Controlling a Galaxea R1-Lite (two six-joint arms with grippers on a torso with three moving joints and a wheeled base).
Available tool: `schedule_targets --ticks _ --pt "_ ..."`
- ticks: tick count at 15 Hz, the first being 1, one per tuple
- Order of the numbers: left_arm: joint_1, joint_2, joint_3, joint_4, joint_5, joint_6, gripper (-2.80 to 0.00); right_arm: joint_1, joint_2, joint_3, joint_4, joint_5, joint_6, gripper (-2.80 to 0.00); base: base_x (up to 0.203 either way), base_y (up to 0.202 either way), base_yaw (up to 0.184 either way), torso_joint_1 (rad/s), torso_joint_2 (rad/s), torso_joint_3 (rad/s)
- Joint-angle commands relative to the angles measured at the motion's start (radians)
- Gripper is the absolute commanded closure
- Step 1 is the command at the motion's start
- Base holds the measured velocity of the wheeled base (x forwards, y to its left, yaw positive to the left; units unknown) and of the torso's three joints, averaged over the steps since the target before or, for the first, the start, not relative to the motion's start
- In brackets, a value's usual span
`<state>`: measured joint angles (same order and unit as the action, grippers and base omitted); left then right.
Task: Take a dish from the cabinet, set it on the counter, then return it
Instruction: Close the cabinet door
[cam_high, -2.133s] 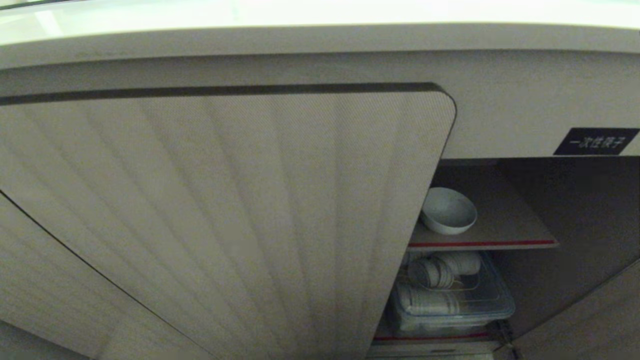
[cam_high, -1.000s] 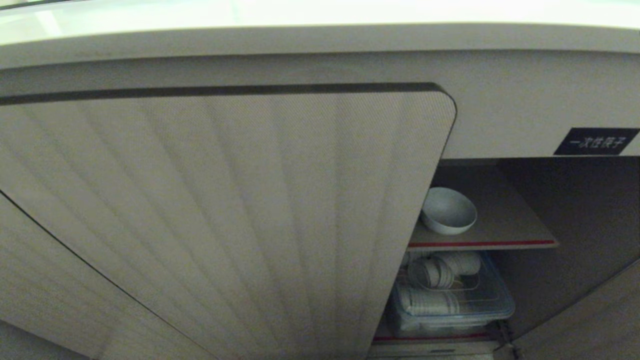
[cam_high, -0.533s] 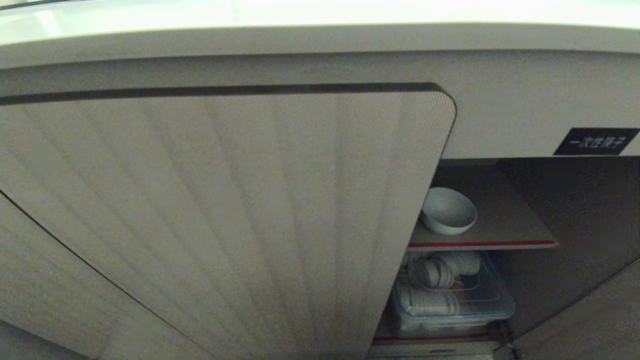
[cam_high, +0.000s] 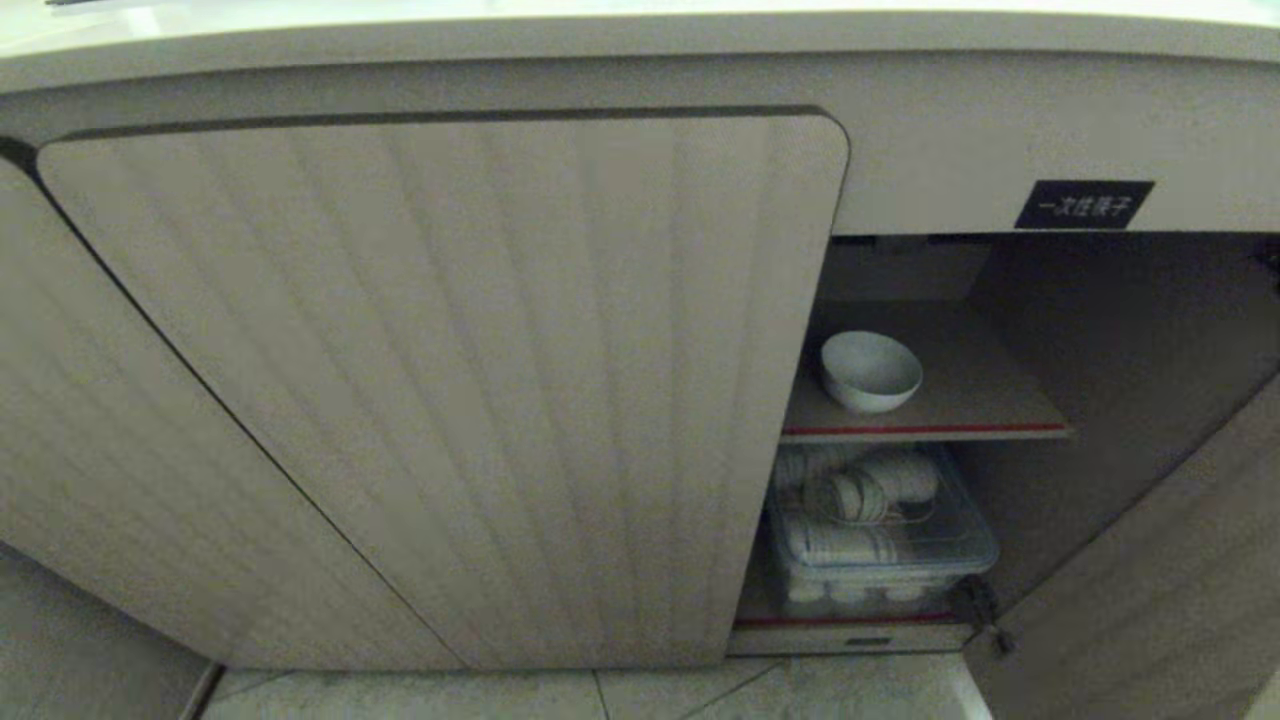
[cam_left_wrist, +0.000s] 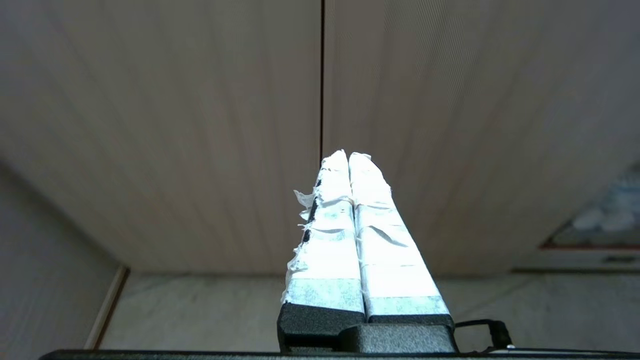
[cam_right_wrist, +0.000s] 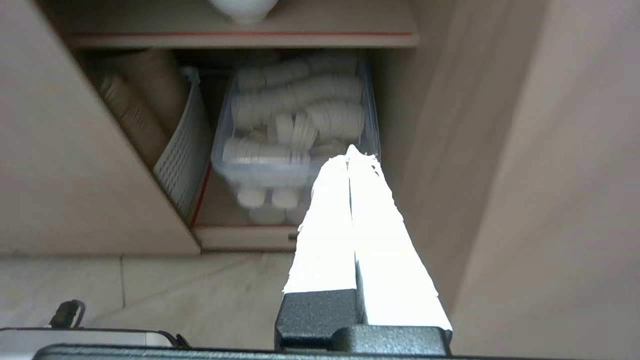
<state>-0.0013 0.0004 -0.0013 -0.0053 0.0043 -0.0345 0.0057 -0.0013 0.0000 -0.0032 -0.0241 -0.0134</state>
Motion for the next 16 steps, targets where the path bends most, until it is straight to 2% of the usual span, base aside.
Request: schedule_targets --ticks 1,16 --pt "0.001 0.000 0.001 -0.001 0.000 0.001 0.00 0.000 0.001 0.000 0.000 0.000 0.000 0.00 -0.195 0.000 0.007 0.002 0.00 0.002" --pt "0.000 0.000 0.000 -0.001 0.000 0.001 0.00 0.000 0.001 0.000 -0.001 0.000 0.001 0.00 -0.192 0.000 -0.001 0.002 0.00 0.003"
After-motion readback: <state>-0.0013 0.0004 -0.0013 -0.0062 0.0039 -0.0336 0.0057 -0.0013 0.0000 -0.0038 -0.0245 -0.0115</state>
